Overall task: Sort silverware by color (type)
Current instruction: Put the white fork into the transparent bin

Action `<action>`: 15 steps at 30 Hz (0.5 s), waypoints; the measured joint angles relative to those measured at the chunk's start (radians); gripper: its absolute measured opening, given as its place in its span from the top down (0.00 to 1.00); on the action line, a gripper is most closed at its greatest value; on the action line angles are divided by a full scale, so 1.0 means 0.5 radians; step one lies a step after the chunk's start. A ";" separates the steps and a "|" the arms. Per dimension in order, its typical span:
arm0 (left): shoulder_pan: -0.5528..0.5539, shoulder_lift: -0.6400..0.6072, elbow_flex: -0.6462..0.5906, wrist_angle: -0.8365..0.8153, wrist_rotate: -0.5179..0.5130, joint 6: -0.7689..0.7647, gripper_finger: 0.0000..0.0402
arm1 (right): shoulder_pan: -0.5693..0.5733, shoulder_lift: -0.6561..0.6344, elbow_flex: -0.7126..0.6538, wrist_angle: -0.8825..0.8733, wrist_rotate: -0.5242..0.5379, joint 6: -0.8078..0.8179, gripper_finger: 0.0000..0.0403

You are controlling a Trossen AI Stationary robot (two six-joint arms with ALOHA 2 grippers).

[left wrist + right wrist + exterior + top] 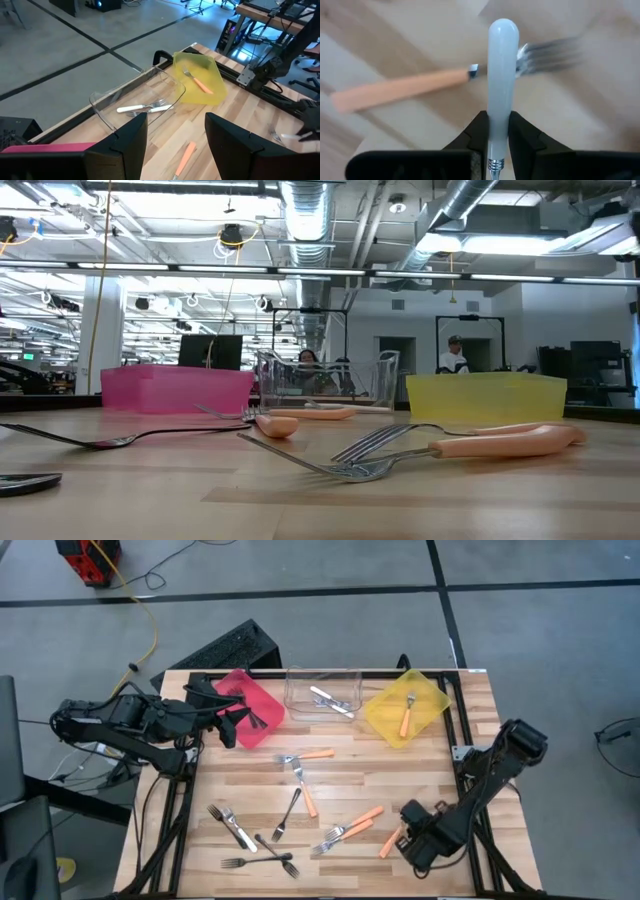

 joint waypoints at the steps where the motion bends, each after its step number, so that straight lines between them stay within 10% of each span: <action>1: 0.000 0.000 0.000 0.000 -0.001 0.005 0.55 | -0.028 -0.019 0.000 -0.035 0.009 -0.053 0.82; 15: 0.000 0.000 0.000 -0.010 0.072 0.046 0.55 | -0.639 -0.251 0.003 -0.129 0.433 -0.962 0.82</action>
